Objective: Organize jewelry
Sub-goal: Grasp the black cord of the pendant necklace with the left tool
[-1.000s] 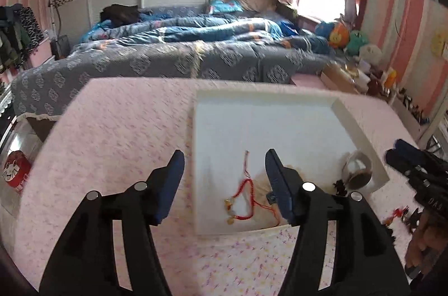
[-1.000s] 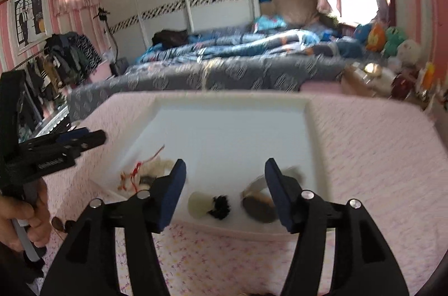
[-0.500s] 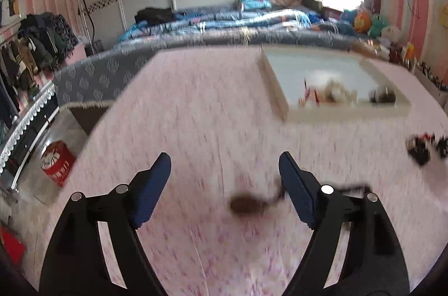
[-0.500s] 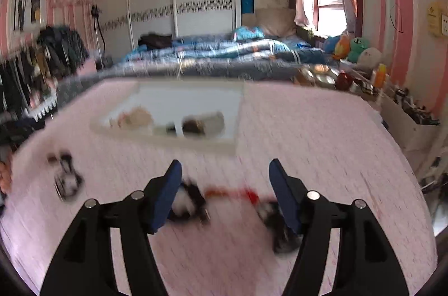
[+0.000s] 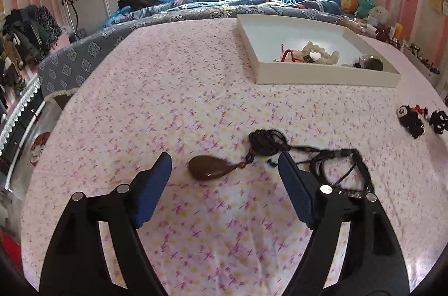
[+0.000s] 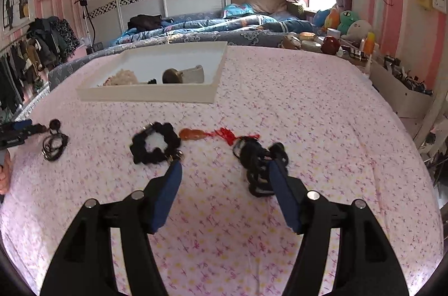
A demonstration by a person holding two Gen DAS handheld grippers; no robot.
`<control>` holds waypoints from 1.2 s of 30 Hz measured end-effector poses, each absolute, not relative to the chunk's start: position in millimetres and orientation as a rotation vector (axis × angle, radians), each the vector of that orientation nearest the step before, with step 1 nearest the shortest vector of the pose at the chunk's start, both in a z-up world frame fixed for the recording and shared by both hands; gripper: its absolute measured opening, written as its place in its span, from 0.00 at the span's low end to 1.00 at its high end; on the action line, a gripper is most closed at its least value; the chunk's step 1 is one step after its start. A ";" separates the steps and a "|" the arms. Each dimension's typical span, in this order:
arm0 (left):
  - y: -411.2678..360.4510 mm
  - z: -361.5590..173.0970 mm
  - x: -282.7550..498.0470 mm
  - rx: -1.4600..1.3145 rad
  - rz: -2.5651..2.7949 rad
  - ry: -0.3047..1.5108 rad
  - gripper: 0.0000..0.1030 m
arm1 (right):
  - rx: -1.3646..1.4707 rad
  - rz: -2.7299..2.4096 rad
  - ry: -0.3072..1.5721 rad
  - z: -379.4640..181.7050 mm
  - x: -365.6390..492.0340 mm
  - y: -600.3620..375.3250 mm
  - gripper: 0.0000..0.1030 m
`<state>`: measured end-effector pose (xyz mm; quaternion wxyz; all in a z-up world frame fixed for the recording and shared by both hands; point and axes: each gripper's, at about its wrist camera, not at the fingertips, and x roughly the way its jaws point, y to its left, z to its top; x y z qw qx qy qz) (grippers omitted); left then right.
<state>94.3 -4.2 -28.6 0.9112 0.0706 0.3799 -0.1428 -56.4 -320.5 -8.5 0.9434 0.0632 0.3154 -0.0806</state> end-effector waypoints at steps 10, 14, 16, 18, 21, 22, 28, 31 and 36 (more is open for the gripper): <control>-21.3 -30.0 121.2 0.128 -0.307 0.809 0.70 | 0.134 -0.152 0.648 3.6 -7.9 -314.5 0.55; -32.2 -36.1 130.3 0.138 -0.324 0.833 0.65 | 0.132 -0.183 0.712 -13.3 16.9 -321.3 0.46; -37.2 -38.3 132.3 0.151 -0.334 0.844 0.62 | 0.123 -0.196 0.736 -21.2 25.4 -323.2 0.46; -40.4 -40.4 134.2 0.160 -0.332 0.854 0.62 | 0.120 -0.214 0.755 -24.9 30.9 -325.1 0.46; -43.6 -42.7 136.2 0.171 -0.327 0.863 0.62 | 0.095 -0.226 0.786 -28.5 35.7 -325.3 0.46; -45.2 -43.1 135.9 0.178 -0.326 0.863 0.62 | 0.060 -0.228 0.802 -30.1 38.2 -321.5 0.46; -48.7 -42.9 134.0 0.182 -0.361 0.859 0.51 | 0.032 -0.191 0.820 -31.4 40.5 -316.7 0.34; -53.8 -43.2 132.1 0.199 -0.383 0.854 0.39 | 0.013 -0.175 0.821 -30.5 41.1 -312.5 0.25; -58.3 -43.1 129.6 0.214 -0.399 0.848 0.26 | 0.021 -0.145 0.830 -31.0 41.0 -309.5 0.07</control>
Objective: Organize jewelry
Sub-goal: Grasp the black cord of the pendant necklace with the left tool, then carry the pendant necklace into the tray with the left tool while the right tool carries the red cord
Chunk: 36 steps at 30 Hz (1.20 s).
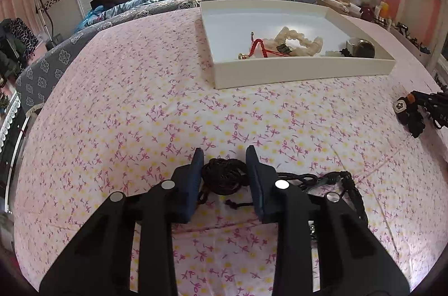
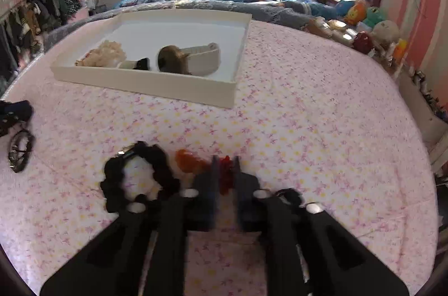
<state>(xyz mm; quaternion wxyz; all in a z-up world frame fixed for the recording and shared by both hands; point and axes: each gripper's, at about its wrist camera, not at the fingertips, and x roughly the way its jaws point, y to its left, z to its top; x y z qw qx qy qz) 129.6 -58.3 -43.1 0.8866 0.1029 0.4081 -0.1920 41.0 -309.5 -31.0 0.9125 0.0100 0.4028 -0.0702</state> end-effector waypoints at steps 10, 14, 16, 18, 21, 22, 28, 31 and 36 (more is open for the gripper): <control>-44.8 -39.4 131.8 0.143 -0.413 0.833 0.06 | 0.067 -0.136 0.794 -25.5 36.2 -318.1 0.05; -39.6 -31.2 127.9 0.137 -0.413 0.801 0.06 | 0.083 -0.124 0.761 -22.1 30.9 -316.2 0.05; -36.5 -27.6 128.3 0.123 -0.414 0.798 0.06 | 0.086 -0.124 0.748 -18.3 29.1 -315.7 0.05; -32.0 -21.0 127.1 0.111 -0.420 0.786 0.06 | 0.097 -0.117 0.733 -12.5 27.3 -316.8 0.05; -24.5 -10.1 126.1 0.086 -0.425 0.764 0.06 | 0.110 -0.112 0.708 -1.0 22.8 -318.1 0.05; -20.5 -5.5 126.4 0.064 -0.436 0.762 0.06 | 0.112 -0.111 0.699 3.4 21.4 -318.2 0.05; -8.3 15.1 131.7 0.010 -0.450 0.749 0.06 | 0.120 -0.108 0.660 23.3 18.3 -316.3 0.05; -9.8 26.4 133.4 0.018 -0.441 0.726 0.06 | 0.113 -0.097 0.648 31.3 20.2 -312.8 0.05; -22.1 41.7 134.9 0.020 -0.450 0.696 0.06 | 0.116 -0.081 0.629 44.2 25.1 -309.4 0.05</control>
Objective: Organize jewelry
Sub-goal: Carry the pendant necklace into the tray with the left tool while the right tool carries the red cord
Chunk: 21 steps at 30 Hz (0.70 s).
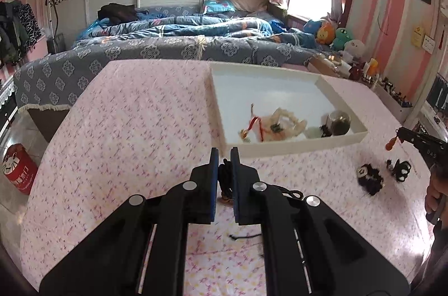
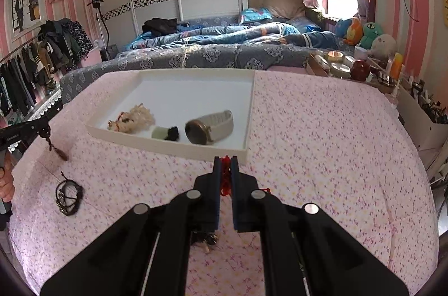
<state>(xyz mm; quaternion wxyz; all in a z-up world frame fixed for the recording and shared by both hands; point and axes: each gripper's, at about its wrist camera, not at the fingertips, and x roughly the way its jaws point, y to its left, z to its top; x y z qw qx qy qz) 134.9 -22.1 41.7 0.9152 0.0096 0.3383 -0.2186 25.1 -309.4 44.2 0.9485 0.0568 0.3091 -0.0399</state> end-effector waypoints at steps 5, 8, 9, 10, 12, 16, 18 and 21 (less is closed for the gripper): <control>-41.9 56.6 138.3 0.033 -0.455 0.666 0.06 | 0.122 -0.061 0.612 54.2 29.6 -307.9 0.05; -52.8 67.1 139.9 0.036 -0.468 0.642 0.06 | 0.128 -0.056 0.607 57.8 33.5 -309.2 0.05; -56.4 70.0 140.0 0.034 -0.473 0.635 0.06 | 0.133 -0.054 0.605 58.8 34.7 -309.6 0.05; -59.0 72.9 140.3 0.032 -0.478 0.629 0.06 | 0.142 -0.050 0.600 60.2 36.1 -310.5 0.05; -66.4 78.3 140.4 0.039 -0.479 0.611 0.06 | 0.146 -0.047 0.592 62.5 39.0 -310.6 0.05; -76.4 79.7 146.2 0.054 -0.461 0.598 0.06 | 0.155 -0.046 0.579 64.3 47.0 -311.1 0.05; -77.8 79.3 150.9 0.060 -0.442 0.588 0.06 | 0.151 -0.048 0.579 63.0 54.2 -310.8 0.05; -76.3 80.0 160.7 0.052 -0.435 0.577 0.06 | 0.147 -0.051 0.579 62.0 63.2 -311.8 0.05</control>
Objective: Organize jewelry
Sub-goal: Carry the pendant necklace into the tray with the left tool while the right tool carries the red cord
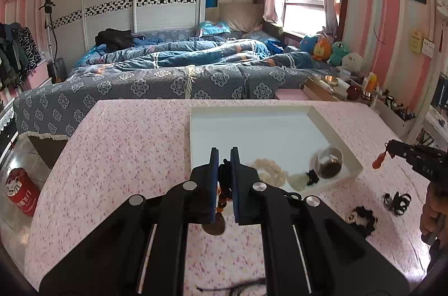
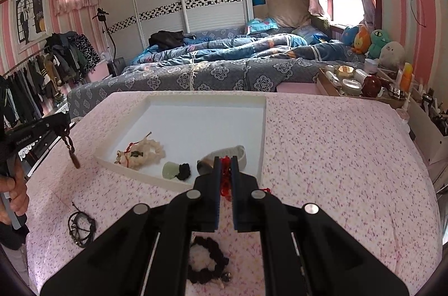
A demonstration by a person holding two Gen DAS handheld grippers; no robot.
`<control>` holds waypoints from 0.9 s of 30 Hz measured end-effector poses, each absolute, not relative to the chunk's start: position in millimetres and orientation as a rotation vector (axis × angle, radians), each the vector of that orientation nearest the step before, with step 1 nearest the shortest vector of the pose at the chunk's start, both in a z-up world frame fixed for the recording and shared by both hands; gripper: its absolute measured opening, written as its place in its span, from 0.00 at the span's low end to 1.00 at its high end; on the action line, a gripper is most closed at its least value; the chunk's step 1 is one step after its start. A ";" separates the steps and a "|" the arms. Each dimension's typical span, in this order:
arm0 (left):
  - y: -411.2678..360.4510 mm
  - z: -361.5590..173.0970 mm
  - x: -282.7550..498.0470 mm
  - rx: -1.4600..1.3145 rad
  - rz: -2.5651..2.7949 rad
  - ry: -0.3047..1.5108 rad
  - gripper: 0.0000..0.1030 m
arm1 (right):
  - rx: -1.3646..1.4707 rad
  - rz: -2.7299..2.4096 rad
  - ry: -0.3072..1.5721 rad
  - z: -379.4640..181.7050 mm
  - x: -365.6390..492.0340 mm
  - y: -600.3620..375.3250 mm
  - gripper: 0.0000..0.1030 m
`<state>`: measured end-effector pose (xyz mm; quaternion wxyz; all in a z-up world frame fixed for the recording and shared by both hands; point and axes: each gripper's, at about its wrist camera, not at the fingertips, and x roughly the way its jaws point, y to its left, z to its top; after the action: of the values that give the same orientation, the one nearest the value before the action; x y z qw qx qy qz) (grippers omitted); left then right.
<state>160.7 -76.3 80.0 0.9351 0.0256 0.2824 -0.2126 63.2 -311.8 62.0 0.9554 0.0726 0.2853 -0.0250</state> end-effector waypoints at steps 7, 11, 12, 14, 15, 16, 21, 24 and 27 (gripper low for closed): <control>-81.3 84.0 175.0 0.074 -0.431 0.537 0.06 | 0.152 -0.009 0.551 68.8 69.9 -330.1 0.05; -81.7 78.4 177.9 0.060 -0.433 0.534 0.06 | 0.159 -0.017 0.536 73.9 66.7 -345.1 0.05; -82.4 76.8 178.2 0.062 -0.437 0.539 0.06 | 0.158 -0.020 0.535 74.7 66.7 -346.6 0.05; -83.5 73.7 177.6 0.069 -0.442 0.542 0.06 | 0.154 -0.029 0.533 74.4 64.4 -350.6 0.05; -83.6 72.5 177.0 0.070 -0.445 0.543 0.06 | 0.152 -0.031 0.532 74.2 63.6 -350.9 0.05; -84.3 71.9 176.9 0.071 -0.448 0.544 0.06 | 0.154 -0.032 0.531 73.4 62.5 -352.6 0.05; -89.8 66.4 179.6 0.074 -0.463 0.559 0.06 | 0.165 -0.036 0.523 71.2 64.5 -352.5 0.05; -94.0 62.4 182.6 0.063 -0.476 0.566 0.06 | 0.175 -0.029 0.532 60.7 77.5 -343.2 0.05; -98.8 57.3 187.7 0.050 -0.483 0.580 0.06 | 0.173 -0.025 0.558 47.9 88.7 -334.1 0.05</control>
<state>187.7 -98.8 57.3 0.9294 0.0242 0.2829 -0.2359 88.7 -334.1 47.9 0.9576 0.0853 0.2748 -0.0124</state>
